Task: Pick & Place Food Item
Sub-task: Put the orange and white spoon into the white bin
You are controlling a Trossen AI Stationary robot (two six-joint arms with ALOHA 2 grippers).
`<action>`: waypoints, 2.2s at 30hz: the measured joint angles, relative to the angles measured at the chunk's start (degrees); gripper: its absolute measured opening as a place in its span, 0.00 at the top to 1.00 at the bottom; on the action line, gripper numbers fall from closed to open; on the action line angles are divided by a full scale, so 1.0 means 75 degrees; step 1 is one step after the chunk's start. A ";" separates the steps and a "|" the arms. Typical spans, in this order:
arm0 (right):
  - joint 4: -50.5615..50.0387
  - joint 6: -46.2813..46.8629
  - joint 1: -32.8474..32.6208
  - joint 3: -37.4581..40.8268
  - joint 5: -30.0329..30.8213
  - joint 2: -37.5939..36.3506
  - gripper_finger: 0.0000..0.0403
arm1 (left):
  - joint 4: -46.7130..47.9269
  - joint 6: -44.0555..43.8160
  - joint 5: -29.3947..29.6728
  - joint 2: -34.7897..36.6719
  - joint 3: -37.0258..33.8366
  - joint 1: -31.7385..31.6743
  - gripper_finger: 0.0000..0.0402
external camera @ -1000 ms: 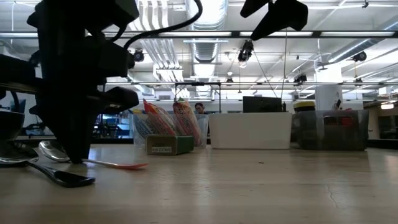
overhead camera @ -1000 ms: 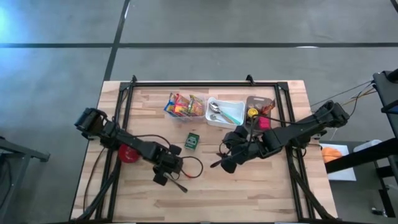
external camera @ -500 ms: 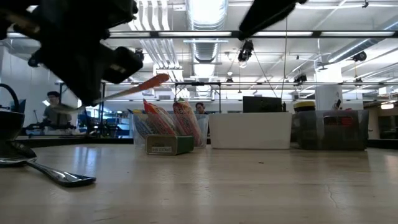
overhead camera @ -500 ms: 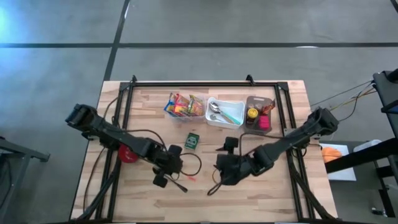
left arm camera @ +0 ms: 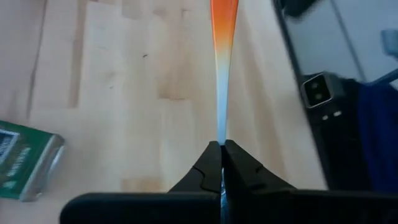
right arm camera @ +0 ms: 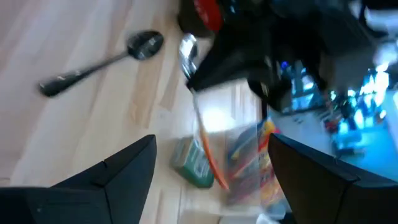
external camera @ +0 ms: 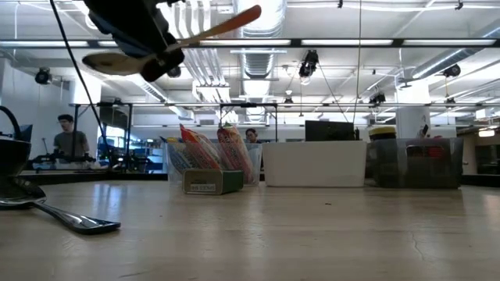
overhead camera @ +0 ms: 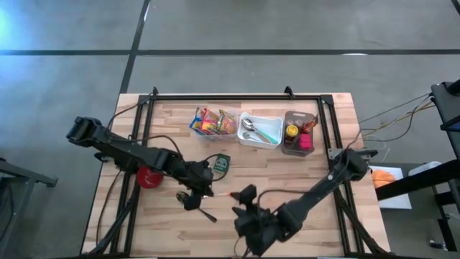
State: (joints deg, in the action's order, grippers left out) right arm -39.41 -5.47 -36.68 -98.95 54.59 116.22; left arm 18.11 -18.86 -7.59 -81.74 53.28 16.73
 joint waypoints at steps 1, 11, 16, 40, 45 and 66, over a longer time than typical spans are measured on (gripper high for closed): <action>-0.0066 -0.0174 -0.0037 -0.0264 0.0068 0.0184 0.24 | -0.0049 -0.0091 -0.0025 0.0022 0.0001 0.0000 1.00; -0.1763 0.0011 0.0116 -0.2144 0.0155 0.1236 0.24 | -0.0277 -0.0556 -0.0667 0.0047 0.0009 -0.0017 1.00; -0.1828 -0.0074 0.0218 -0.2133 0.0140 0.1233 0.24 | -0.0610 -0.0744 -0.1229 0.0047 0.0009 -0.0019 1.00; -0.1863 -0.0275 0.0423 -0.2082 -0.0329 0.1215 0.87 | -0.0843 -0.1302 -0.1485 0.0047 0.0009 -0.0210 1.00; -0.1915 -0.0125 0.0492 -0.2068 -0.0847 0.1213 0.97 | -0.0852 -0.1325 -0.1543 0.0047 0.0009 -0.0210 1.00; -0.2896 0.3614 0.0659 -0.2054 -0.0379 0.1204 0.98 | -0.1279 -0.0644 -0.1463 0.1583 0.0012 -0.0204 1.00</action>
State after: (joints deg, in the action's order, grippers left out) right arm -61.13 21.63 -31.74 -114.36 51.74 125.25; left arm 8.52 -23.69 -18.56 -69.87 53.36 15.20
